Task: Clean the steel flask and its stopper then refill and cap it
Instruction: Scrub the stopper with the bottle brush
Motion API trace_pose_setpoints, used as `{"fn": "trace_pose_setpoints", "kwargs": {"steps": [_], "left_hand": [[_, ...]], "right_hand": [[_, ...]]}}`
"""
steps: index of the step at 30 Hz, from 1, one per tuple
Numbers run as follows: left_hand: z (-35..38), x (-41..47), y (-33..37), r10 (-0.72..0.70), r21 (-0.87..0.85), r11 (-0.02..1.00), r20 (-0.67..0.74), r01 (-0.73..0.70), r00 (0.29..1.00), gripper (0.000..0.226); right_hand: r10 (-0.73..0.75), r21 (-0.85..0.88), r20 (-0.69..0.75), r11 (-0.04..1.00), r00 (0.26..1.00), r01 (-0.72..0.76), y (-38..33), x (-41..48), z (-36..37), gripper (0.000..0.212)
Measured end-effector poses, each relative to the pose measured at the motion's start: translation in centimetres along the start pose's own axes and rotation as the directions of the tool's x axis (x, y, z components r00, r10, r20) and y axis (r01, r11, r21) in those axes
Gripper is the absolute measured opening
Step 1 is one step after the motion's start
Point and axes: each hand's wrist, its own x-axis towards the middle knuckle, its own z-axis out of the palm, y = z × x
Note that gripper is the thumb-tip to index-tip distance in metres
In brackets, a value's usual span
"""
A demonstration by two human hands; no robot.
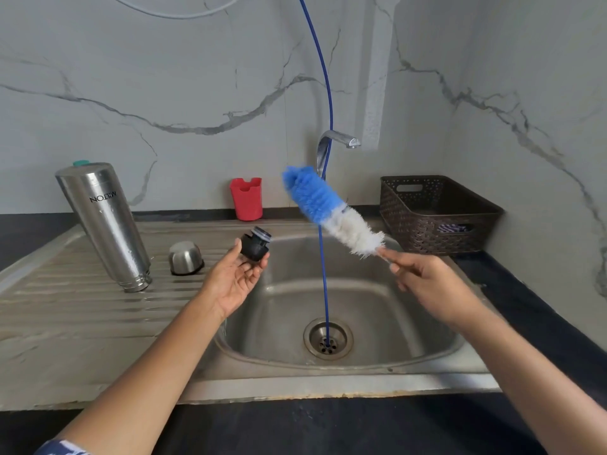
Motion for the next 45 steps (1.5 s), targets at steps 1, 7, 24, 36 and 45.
{"fn": "trace_pose_setpoints", "kwargs": {"steps": [1,7,24,36,45], "left_hand": [[0.2,0.0,-0.1,0.013,-0.013,1.0,0.003,-0.013,1.0,0.042],[0.0,-0.1,-0.1,0.065,0.002,0.998,-0.052,-0.065,0.997,0.037],[1.0,-0.7,-0.4,0.073,0.093,0.993,-0.034,-0.069,0.997,0.034],[0.7,-0.6,0.2,0.118,0.067,0.991,-0.084,-0.113,0.989,0.024],[0.7,-0.3,-0.1,0.114,0.111,0.988,-0.062,-0.107,0.991,0.026]], "right_hand": [[-0.054,-0.082,0.021,0.995,0.998,0.056,-0.3,-0.6,0.6,0.037],[-0.104,-0.313,0.163,0.938,0.981,0.151,-3.4,-0.4,3.2,0.038],[-0.043,-0.326,0.244,0.937,0.969,0.124,-2.5,0.6,0.9,0.037],[-0.018,-0.224,0.304,0.97,0.953,0.09,-1.9,0.8,1.3,0.037],[-0.016,-0.283,0.157,0.957,0.988,0.06,-1.7,-0.2,1.0,0.035]]}}
